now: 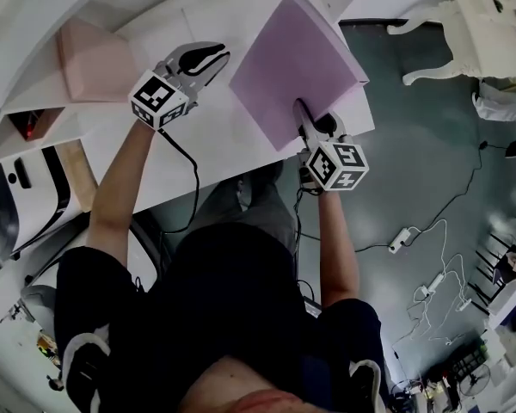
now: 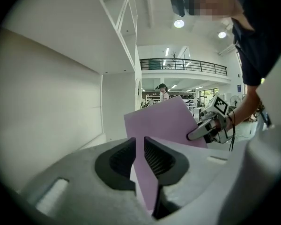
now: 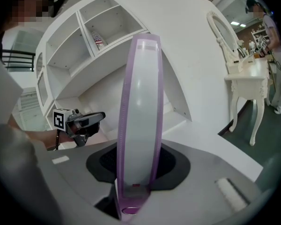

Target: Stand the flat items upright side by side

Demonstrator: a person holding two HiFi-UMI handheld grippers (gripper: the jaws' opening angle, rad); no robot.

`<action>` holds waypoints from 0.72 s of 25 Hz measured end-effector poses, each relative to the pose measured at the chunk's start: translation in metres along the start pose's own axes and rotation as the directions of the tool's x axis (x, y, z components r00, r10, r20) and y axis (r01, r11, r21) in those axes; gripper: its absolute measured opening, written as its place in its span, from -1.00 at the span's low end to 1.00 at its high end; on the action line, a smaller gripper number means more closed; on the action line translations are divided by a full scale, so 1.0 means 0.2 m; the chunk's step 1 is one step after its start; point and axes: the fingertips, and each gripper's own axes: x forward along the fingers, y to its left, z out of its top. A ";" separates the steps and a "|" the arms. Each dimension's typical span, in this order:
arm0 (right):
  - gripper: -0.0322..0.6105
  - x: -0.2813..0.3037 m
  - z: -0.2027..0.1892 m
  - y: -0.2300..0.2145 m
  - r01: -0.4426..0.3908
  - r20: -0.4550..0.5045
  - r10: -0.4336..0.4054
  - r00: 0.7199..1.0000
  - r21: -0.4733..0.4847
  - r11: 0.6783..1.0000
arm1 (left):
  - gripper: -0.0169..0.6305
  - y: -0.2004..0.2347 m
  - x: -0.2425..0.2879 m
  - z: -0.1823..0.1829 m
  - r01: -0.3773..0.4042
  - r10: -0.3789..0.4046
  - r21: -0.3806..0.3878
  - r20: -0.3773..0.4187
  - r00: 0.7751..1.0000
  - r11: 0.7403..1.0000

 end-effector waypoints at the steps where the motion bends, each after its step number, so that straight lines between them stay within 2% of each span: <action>1: -0.47 -0.01 0.01 0.01 0.004 0.001 -0.004 1.000 -0.023 1.000 | -0.78 -0.01 -0.02 0.02 -0.011 0.011 0.009 0.010 1.000 1.000; 6: -0.47 -0.03 0.08 0.08 0.029 0.022 -0.027 0.999 -0.133 0.991 | -0.94 -0.08 -0.13 0.11 -0.047 0.048 -0.016 0.070 0.996 0.999; 12: -0.47 -0.02 0.18 0.21 0.035 0.054 -0.022 0.998 -0.248 0.968 | -0.95 -0.15 -0.29 0.21 -0.119 0.118 0.003 0.119 0.986 0.993; 18: -0.47 0.03 0.23 0.35 0.027 0.062 -0.005 0.998 -0.358 0.933 | -0.95 -0.17 -0.47 0.28 -0.224 0.219 0.020 0.142 0.965 0.974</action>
